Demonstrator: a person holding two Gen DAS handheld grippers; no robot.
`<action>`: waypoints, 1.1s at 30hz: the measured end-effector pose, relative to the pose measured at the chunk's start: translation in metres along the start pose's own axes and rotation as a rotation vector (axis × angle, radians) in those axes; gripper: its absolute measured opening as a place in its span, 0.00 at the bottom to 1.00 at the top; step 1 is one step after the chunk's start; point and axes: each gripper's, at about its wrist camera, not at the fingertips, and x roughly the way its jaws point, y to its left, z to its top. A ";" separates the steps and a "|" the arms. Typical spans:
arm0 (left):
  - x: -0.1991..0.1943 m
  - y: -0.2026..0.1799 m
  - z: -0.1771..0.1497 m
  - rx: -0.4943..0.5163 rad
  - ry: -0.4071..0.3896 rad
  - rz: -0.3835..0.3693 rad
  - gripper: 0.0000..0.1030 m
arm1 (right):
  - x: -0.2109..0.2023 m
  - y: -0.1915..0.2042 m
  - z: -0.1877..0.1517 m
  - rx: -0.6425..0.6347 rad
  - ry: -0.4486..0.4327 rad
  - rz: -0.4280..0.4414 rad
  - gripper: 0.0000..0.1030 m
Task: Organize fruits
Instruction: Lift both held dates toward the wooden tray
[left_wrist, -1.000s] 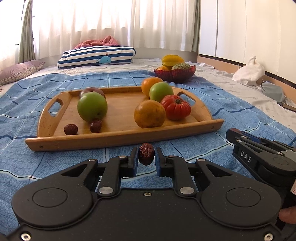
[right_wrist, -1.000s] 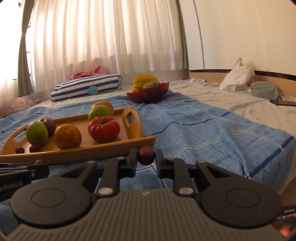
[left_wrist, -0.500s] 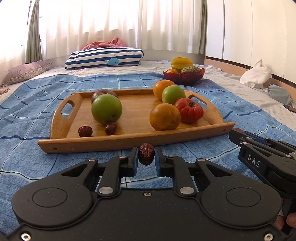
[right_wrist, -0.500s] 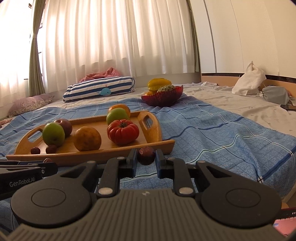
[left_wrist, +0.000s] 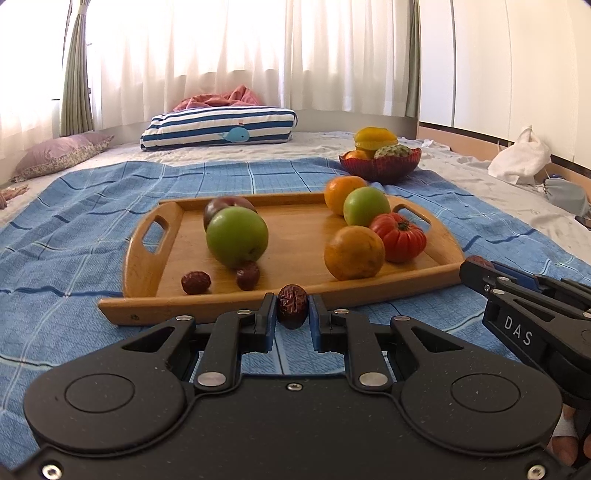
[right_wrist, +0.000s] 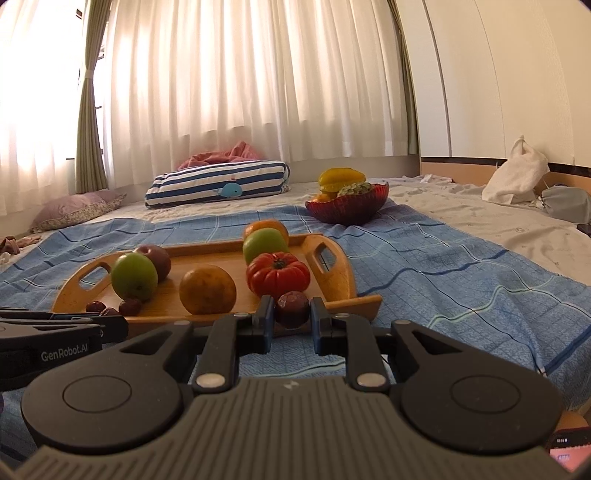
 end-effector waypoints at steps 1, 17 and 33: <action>0.000 0.001 0.001 0.001 -0.002 0.001 0.17 | 0.000 0.001 0.001 -0.002 -0.003 0.005 0.24; 0.008 0.023 0.026 -0.021 -0.025 0.046 0.17 | 0.014 0.022 0.023 -0.038 -0.036 0.081 0.24; 0.028 0.051 0.053 -0.059 -0.015 0.096 0.17 | 0.046 0.038 0.049 -0.026 -0.033 0.159 0.24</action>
